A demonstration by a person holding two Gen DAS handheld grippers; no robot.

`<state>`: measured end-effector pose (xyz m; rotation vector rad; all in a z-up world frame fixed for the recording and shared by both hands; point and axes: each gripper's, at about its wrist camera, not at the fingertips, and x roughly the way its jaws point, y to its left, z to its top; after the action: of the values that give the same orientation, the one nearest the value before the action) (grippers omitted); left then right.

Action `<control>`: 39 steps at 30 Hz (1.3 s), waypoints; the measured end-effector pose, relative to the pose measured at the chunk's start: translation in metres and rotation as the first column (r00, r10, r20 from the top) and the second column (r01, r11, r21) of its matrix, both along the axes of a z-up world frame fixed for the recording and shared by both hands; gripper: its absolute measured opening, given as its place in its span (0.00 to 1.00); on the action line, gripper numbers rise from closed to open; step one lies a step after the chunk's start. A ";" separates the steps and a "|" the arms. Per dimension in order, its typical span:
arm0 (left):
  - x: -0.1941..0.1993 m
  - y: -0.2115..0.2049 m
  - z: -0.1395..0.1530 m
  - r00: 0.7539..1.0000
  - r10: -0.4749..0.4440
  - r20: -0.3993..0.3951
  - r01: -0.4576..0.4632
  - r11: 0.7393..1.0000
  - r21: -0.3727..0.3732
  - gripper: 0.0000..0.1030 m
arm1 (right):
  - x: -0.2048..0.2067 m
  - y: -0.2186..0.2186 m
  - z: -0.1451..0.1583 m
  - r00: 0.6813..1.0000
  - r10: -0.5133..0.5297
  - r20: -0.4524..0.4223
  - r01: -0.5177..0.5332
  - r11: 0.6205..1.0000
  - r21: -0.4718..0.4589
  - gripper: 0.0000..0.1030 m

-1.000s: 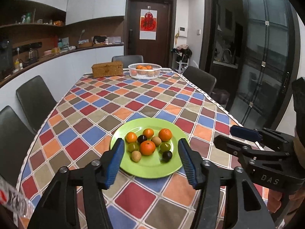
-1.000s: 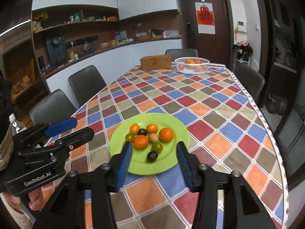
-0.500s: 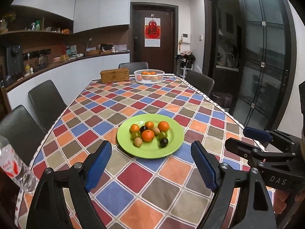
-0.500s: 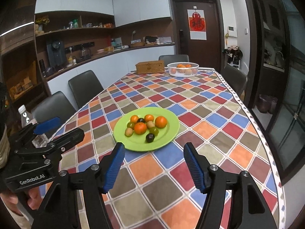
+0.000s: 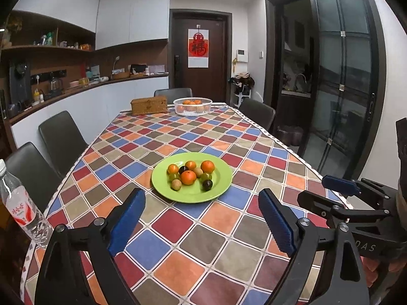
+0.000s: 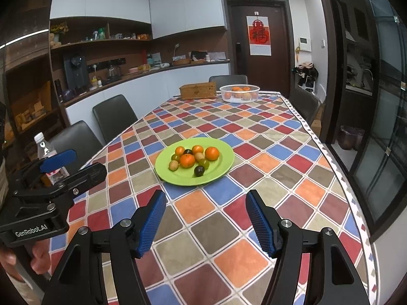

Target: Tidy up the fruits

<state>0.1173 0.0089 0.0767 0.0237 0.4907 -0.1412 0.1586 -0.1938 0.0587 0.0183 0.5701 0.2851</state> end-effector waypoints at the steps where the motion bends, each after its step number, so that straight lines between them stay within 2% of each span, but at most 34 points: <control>1: -0.002 -0.001 0.001 1.000 0.002 0.004 -0.002 1.000 0.004 0.89 | -0.002 -0.001 0.001 1.000 0.000 0.003 0.000 1.000 0.002 0.64; 16: -0.019 -0.003 0.004 1.000 0.003 0.012 -0.003 1.000 0.004 0.93 | -0.026 -0.004 0.009 0.999 -0.013 0.043 0.013 1.000 -0.001 0.64; 27: -0.030 -0.004 0.002 1.000 0.015 0.013 -0.015 1.000 0.009 0.99 | -0.033 -0.006 0.007 0.999 -0.011 0.039 0.011 1.000 0.002 0.64; 39: -0.039 -0.004 -0.001 1.000 0.013 0.023 -0.013 1.000 0.010 1.00 | -0.037 -0.006 0.005 0.999 -0.012 0.037 0.012 1.000 0.002 0.64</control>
<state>0.0787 0.0051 0.0755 0.0326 0.4683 -0.1257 0.1212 -0.1995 0.0638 0.0180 0.5332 0.2735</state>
